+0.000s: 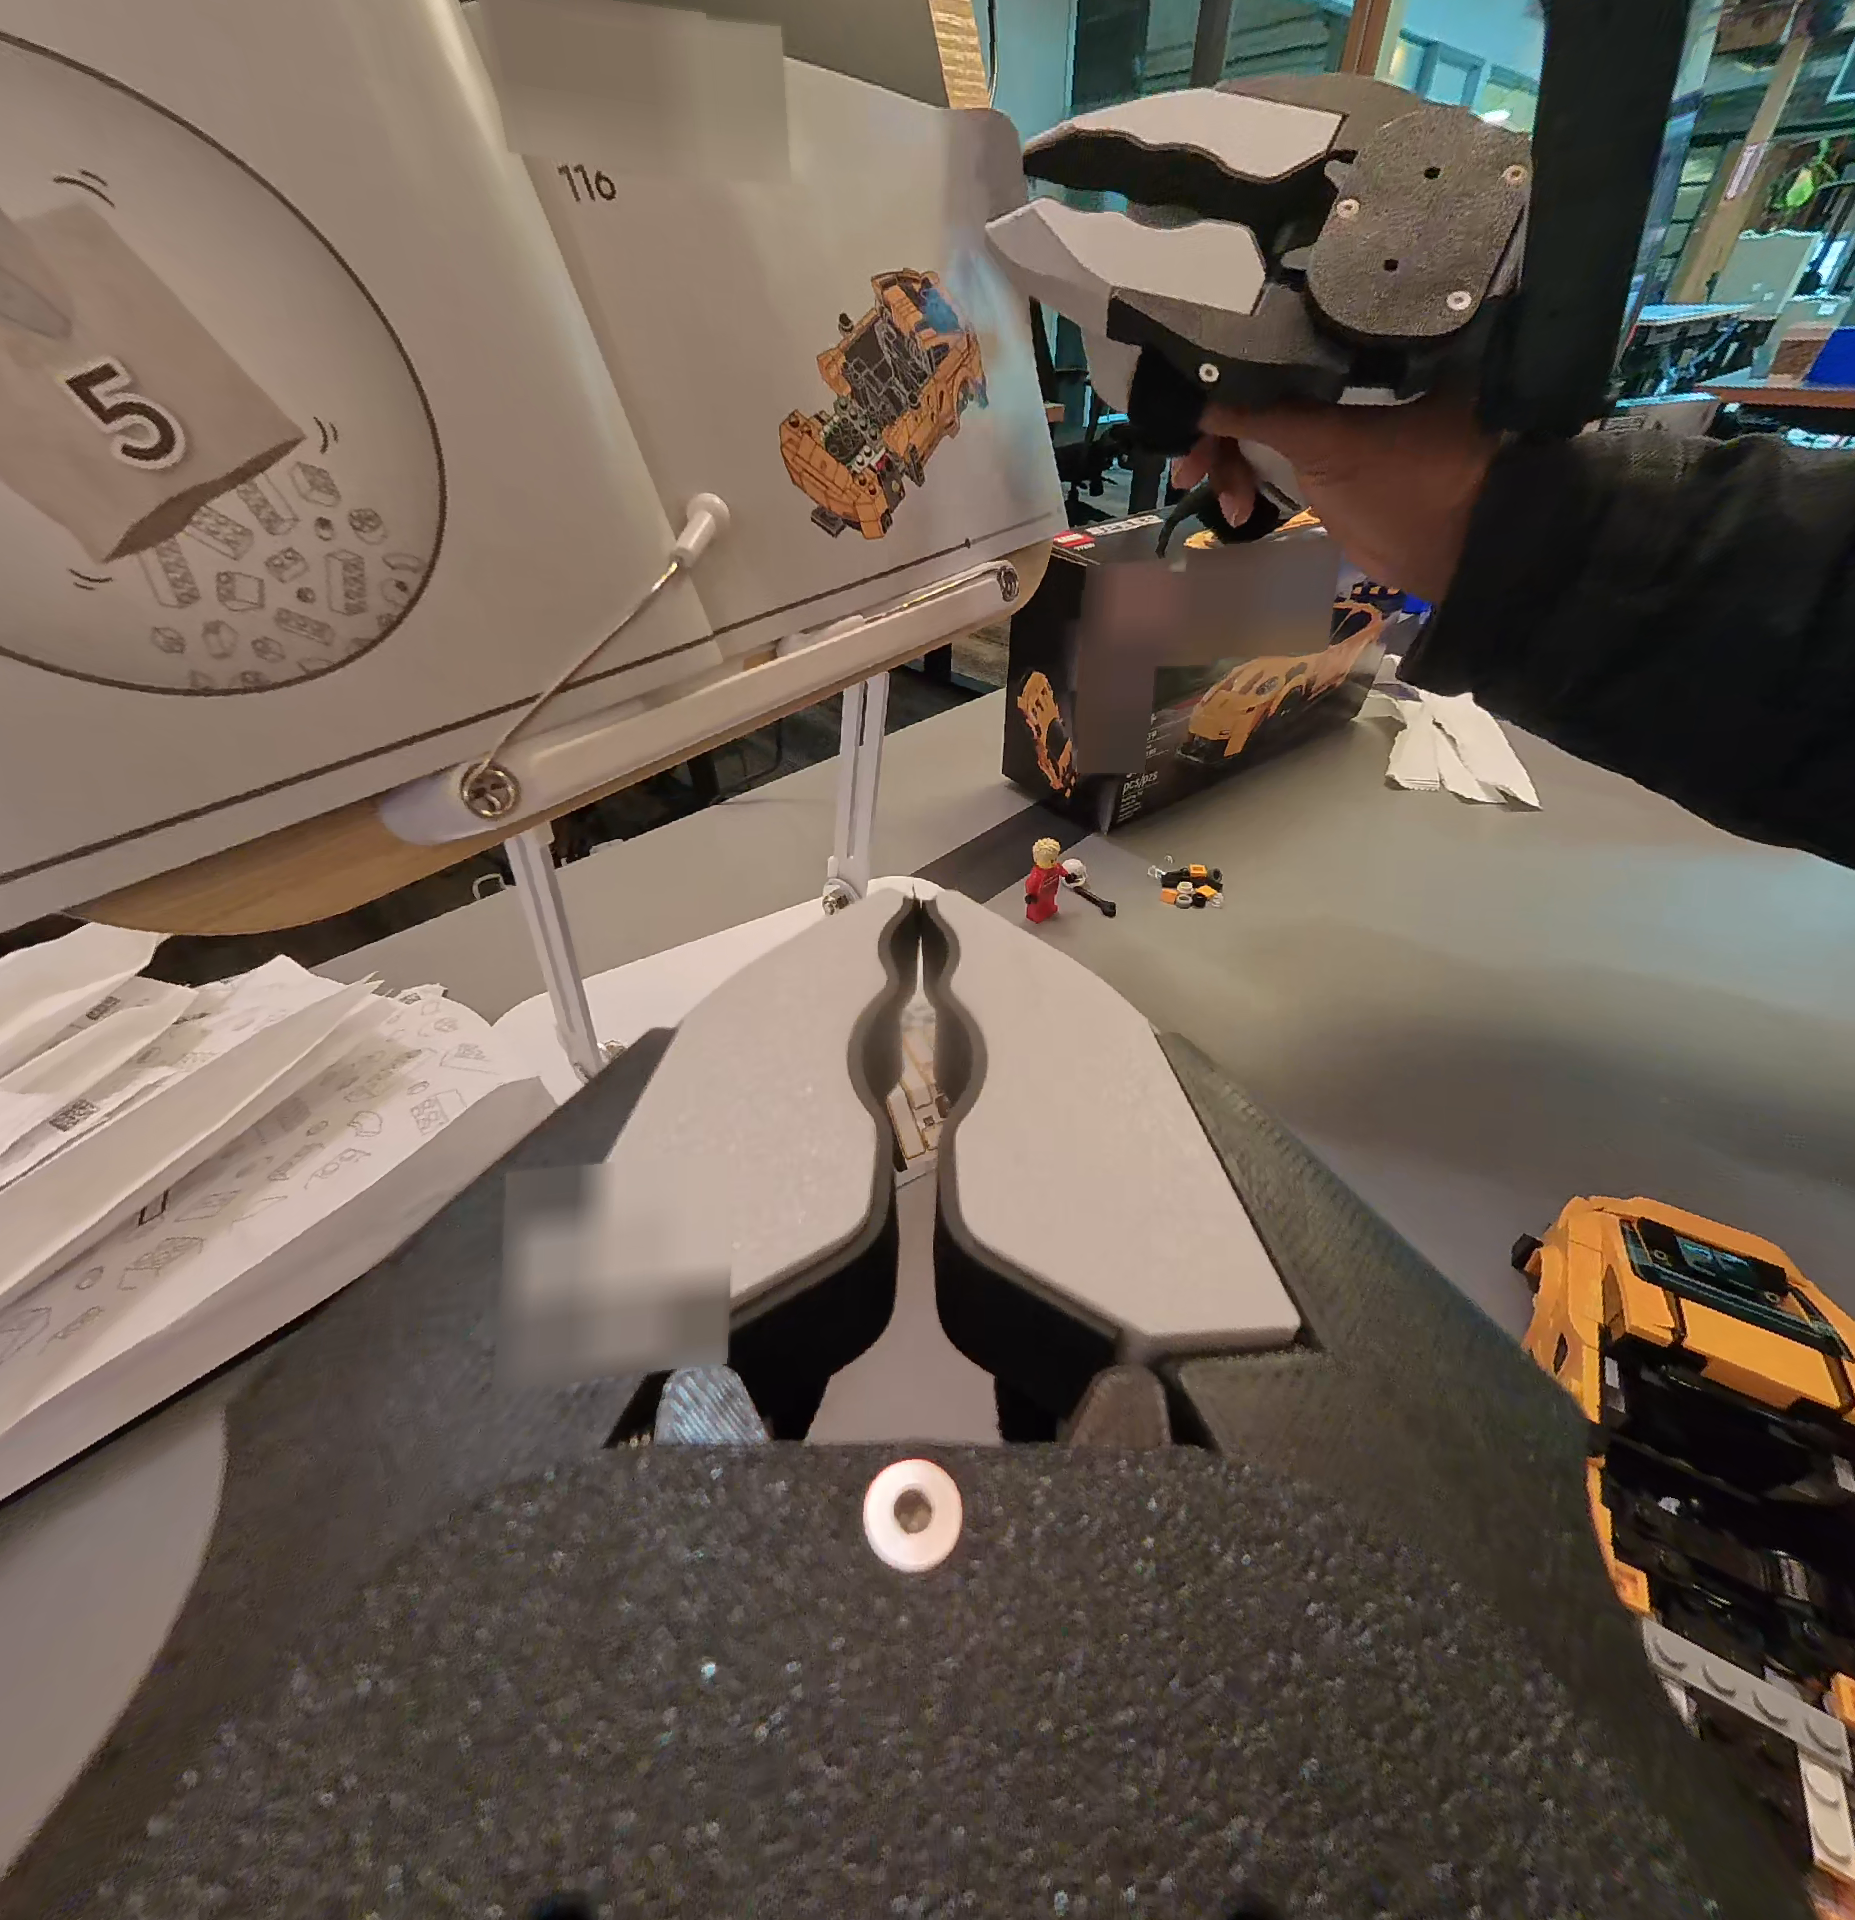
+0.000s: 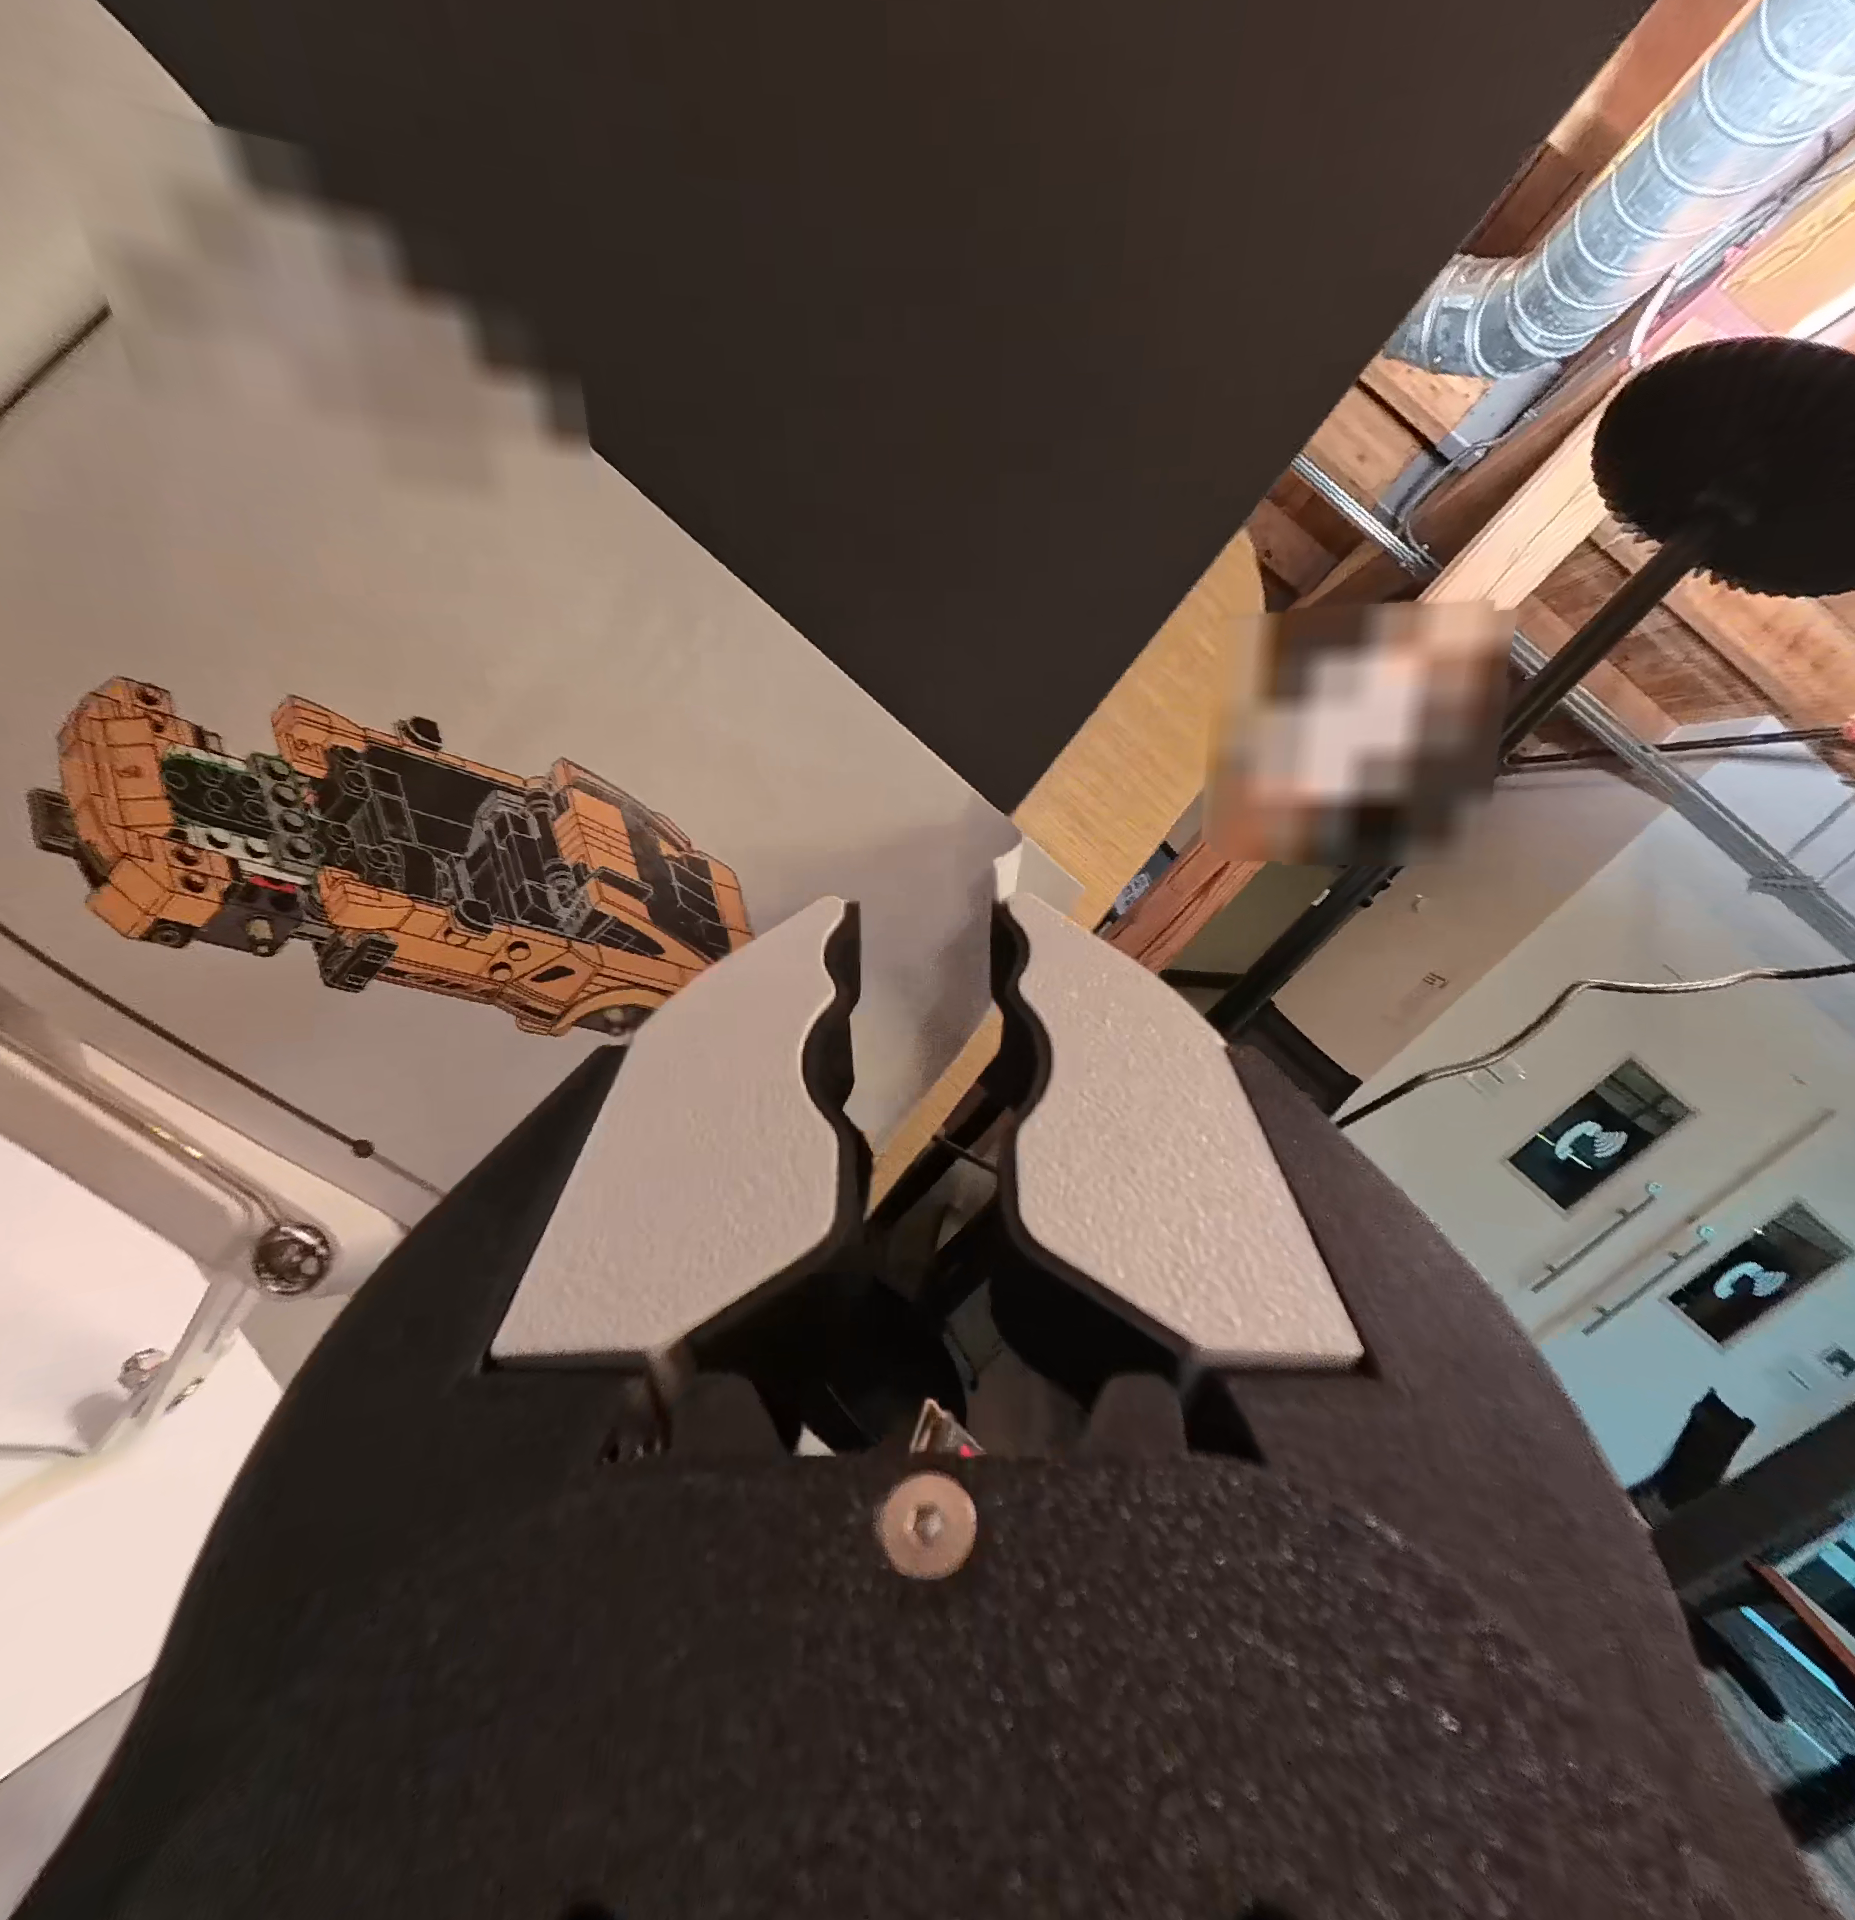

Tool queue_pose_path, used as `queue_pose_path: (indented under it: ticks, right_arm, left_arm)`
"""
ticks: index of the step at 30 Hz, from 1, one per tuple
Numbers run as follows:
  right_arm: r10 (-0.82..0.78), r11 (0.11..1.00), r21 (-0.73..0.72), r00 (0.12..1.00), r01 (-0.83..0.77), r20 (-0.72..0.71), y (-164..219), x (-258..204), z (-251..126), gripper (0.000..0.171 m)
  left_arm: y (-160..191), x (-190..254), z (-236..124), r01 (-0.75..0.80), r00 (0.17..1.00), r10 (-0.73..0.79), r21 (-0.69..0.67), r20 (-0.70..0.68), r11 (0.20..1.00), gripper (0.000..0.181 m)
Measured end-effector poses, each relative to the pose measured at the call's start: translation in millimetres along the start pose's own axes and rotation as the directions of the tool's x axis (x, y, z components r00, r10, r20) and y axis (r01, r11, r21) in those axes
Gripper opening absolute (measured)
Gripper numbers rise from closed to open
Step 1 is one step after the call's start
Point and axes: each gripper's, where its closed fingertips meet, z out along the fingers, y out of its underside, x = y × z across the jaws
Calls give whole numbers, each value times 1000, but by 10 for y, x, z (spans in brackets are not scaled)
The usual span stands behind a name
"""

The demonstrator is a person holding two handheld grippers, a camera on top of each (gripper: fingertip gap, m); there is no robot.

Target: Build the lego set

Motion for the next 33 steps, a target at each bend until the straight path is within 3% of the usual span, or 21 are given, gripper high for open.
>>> queue_pose_path:
  ticks: [9,12,14,17,22,29,33]
  right_arm:
    - [-33,998,44,999,34,-30,-123,2,-50,33]
    - [31,998,-46,999,-30,26,34,-55,62,54]
    - [80,995,-69,995,-75,58,81,-67,128,58]
    - [144,987,-89,981,-133,129,96,-116,157,49]
    - [195,979,-99,965,-180,175,116,-118,183,49]
    - [213,974,-106,965,-199,153,135,-133,195,24]
    - [200,977,-107,967,-185,158,131,-166,171,0]
  left_arm:
    - [30,0,9,7,1000,-8,-9,-5,1000,0]
    - [44,16,20,8,1000,-8,-14,-10,1000,0]
    - [50,30,26,5,1000,-5,-16,-13,1000,0]
    - [54,42,31,2,1000,-3,-19,-18,1000,0]
    - [90,62,49,9,1000,-10,-29,-28,1000,0]
    - [128,102,71,2,999,-4,-40,-38,999,0]
    - [135,99,72,2,999,-3,-42,-38,999,0]
